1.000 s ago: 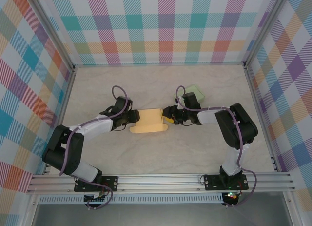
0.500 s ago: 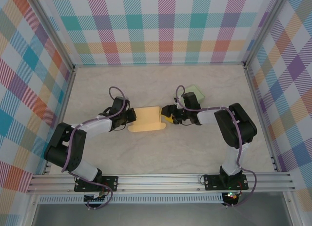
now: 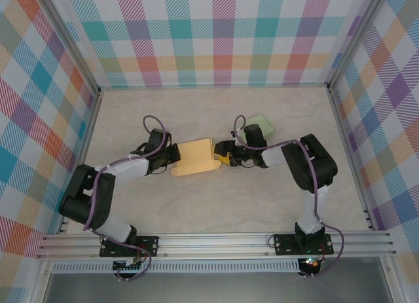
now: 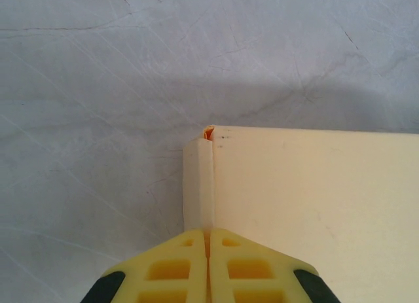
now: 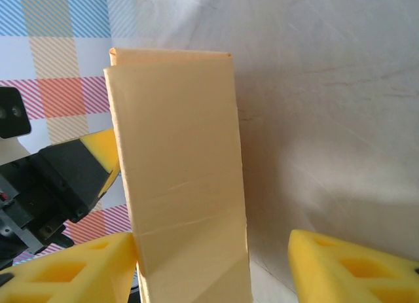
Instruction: Fold the paper box
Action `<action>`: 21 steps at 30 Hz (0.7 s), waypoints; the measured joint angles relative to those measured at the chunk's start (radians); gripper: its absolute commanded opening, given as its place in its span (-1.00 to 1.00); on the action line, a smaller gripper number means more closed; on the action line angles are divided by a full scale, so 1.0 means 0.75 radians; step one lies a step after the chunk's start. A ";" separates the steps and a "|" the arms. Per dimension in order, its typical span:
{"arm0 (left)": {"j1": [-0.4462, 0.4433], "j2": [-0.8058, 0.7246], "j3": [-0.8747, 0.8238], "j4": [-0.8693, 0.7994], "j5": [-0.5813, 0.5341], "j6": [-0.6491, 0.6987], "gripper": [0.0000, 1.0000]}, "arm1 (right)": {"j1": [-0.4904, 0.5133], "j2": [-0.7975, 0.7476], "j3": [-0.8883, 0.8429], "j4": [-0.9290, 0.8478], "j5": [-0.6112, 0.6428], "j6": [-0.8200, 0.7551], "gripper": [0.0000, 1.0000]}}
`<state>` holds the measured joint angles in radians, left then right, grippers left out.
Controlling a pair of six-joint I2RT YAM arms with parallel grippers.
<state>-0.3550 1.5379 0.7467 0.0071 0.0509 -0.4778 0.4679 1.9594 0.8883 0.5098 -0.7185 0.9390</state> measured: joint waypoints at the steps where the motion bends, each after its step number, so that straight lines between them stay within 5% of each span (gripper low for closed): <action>1: 0.001 0.000 0.000 -0.001 -0.003 0.000 -0.85 | 0.001 0.004 0.010 0.005 -0.004 0.000 0.26; 21: 0.014 0.001 0.007 -0.011 -0.017 0.003 -0.85 | 0.038 0.070 0.096 0.145 -0.076 0.038 0.34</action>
<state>-0.3447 1.5387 0.7517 -0.0013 0.0383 -0.4759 0.4961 2.0121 0.9604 0.6189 -0.7753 0.9676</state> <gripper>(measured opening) 0.078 0.648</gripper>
